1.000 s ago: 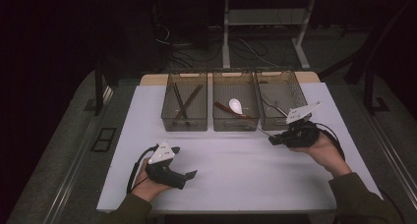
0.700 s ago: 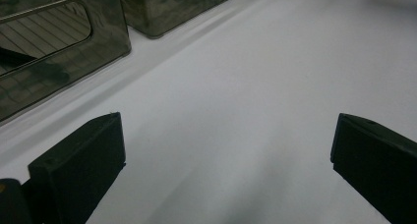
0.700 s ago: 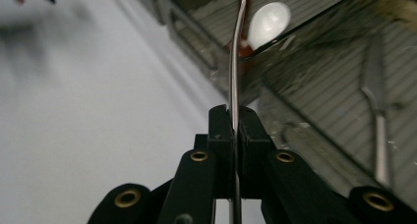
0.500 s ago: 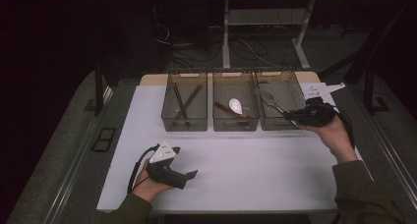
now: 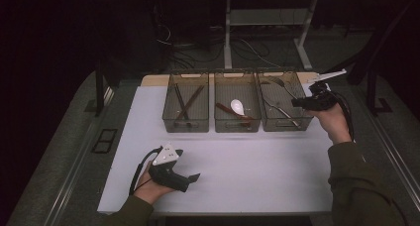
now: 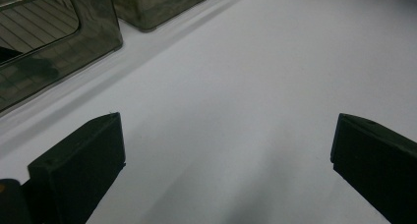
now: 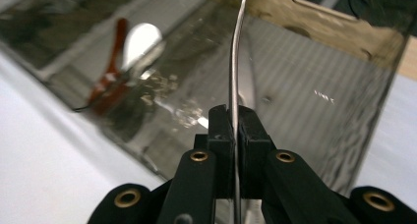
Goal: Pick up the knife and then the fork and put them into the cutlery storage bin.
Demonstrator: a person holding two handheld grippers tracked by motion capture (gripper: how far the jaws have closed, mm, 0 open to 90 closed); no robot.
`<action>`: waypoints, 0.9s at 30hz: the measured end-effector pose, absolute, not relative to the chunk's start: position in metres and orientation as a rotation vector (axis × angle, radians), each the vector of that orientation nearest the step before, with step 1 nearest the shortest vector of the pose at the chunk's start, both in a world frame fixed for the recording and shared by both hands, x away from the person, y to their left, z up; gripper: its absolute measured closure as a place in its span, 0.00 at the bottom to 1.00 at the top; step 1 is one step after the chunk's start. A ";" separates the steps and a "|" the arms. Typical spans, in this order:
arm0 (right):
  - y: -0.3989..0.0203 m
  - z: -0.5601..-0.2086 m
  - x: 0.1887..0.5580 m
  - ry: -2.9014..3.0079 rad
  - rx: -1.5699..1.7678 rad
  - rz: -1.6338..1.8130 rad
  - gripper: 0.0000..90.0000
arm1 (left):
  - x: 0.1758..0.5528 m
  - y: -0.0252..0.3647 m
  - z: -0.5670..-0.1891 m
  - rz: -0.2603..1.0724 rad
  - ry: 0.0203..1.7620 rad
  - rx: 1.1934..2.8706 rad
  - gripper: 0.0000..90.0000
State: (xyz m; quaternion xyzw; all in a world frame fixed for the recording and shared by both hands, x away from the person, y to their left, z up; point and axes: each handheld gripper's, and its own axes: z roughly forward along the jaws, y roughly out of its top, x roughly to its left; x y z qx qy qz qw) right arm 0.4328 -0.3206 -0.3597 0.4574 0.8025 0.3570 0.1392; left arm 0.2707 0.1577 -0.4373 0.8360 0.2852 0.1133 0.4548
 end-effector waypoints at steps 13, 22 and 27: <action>-0.309 -0.385 0.455 2.368 1.404 0.810 0.95 | 0.271 0.154 -0.440 0.241 0.698 2.080 0.00; -0.299 -0.396 0.461 2.424 1.408 0.694 0.94 | 0.270 0.154 -0.440 0.237 0.692 2.083 0.00; -0.299 -0.395 0.461 2.403 1.418 0.725 0.85 | 0.270 0.154 -0.440 0.239 0.693 2.080 0.00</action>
